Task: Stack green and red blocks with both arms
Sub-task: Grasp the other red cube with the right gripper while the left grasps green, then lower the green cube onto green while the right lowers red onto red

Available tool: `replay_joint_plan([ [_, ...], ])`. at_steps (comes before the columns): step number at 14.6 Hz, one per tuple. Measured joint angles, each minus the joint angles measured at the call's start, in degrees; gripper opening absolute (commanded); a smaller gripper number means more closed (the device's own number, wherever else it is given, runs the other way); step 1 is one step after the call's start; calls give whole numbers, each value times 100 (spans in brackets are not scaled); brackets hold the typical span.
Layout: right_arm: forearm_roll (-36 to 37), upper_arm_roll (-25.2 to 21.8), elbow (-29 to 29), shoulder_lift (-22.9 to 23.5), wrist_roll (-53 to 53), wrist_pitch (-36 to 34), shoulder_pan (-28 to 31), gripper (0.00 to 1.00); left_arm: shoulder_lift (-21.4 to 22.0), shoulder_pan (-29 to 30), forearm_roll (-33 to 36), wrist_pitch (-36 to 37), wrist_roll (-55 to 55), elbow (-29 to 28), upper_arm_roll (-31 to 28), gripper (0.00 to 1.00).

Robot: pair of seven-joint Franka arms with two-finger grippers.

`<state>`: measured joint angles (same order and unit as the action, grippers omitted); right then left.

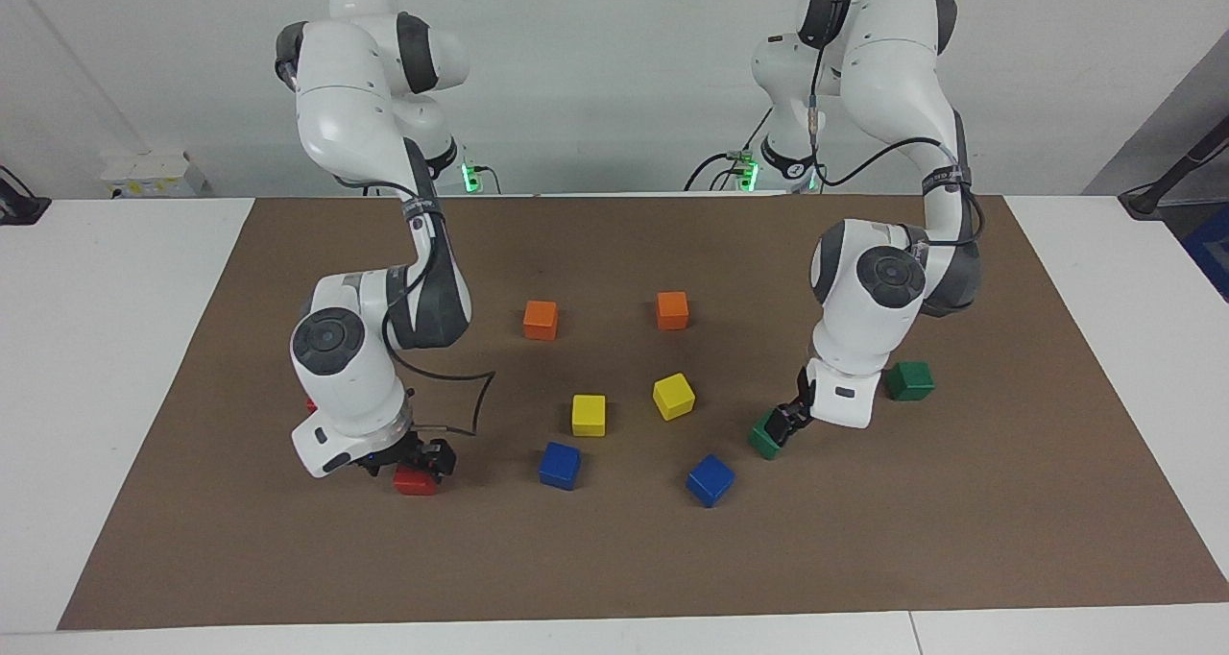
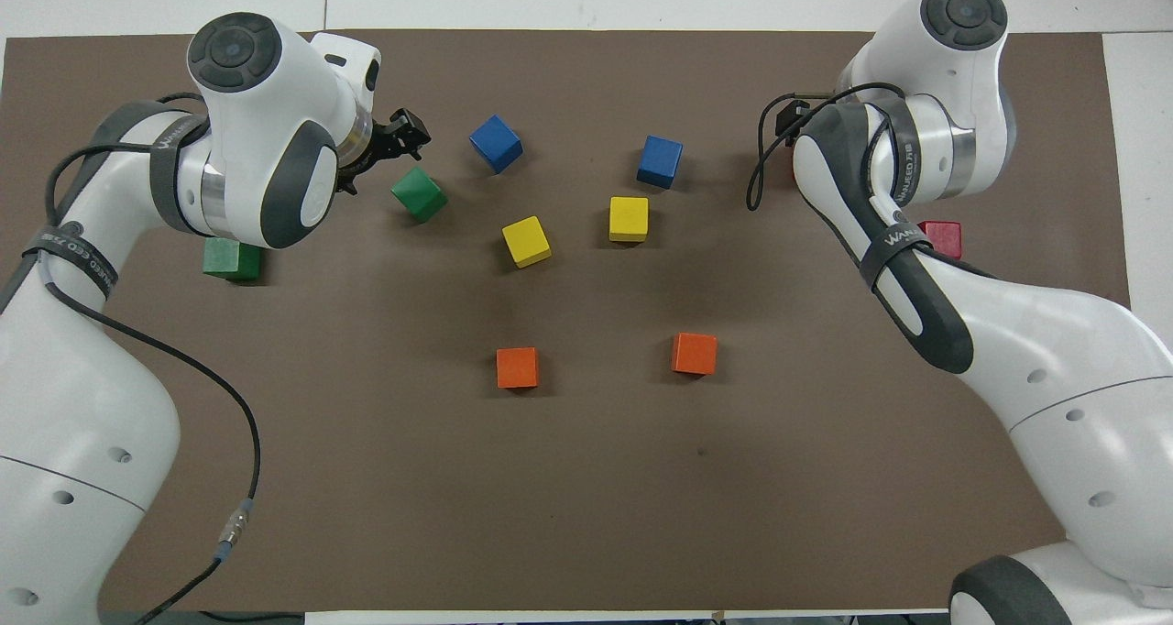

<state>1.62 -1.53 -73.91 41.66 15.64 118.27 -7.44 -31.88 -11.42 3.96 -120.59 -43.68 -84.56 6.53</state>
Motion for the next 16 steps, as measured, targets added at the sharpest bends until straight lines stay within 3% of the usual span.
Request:
replay_joint_plan([
  [6,2,3,-197,38,0,492,20,100,-110,-97,275,-395,-758,-49,5,100],
  [12,2,12,-555,38,0,751,12,99,-173,-159,343,-1022,-972,-524,2,100],
  [13,2,15,-581,33,0,751,9,91,-173,-162,343,-1046,-1029,-566,2,100],
  [14,2,17,-603,28,0,751,7,70,-174,-173,344,-1055,-1084,-590,4,100],
  [16,2,24,-641,1,0,755,4,0,-174,-198,345,-1072,-1169,-605,10,100],
])
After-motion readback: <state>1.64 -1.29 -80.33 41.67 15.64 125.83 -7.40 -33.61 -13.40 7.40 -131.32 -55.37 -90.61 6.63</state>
